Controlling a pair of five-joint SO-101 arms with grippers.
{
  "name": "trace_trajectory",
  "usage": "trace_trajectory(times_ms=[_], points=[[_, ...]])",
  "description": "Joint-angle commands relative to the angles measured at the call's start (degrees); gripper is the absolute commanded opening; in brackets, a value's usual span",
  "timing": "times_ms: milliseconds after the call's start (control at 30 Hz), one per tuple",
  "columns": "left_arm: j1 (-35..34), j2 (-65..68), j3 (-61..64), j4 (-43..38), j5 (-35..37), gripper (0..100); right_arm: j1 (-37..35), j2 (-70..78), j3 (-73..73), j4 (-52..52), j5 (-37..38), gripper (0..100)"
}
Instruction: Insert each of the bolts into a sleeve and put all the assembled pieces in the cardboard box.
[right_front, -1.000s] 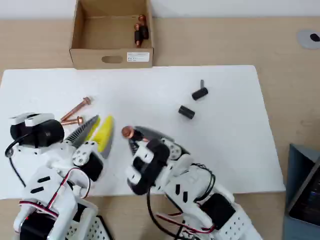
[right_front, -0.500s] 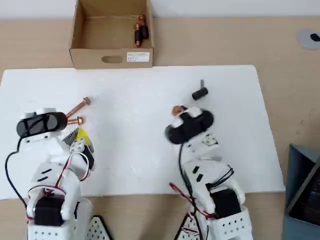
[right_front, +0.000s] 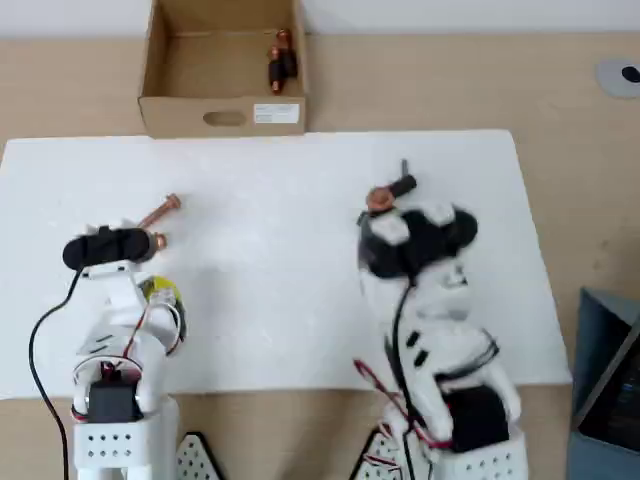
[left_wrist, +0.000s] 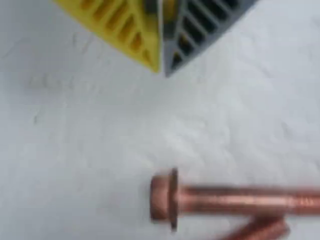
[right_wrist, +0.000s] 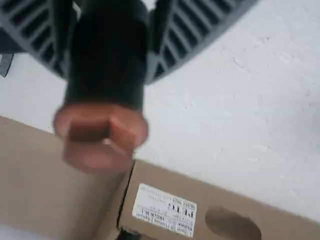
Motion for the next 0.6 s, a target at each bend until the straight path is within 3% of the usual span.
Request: trace_trajectory(times_ms=[0, 300, 567], points=[[-0.7, -0.3, 0.2, -1.1, -0.4, 0, 0.9, 13.6, -11.1, -4.7, -0.4, 0.9], [-0.4, -0.3, 0.1, -0.9, -0.5, 0, 0.9, 51.3, -37.1, -13.7, -0.4, 0.9], [-0.4, -0.3, 0.1, -0.9, -0.6, 0, 0.9, 80.9, -64.9, -14.3, -0.3, 0.9]])
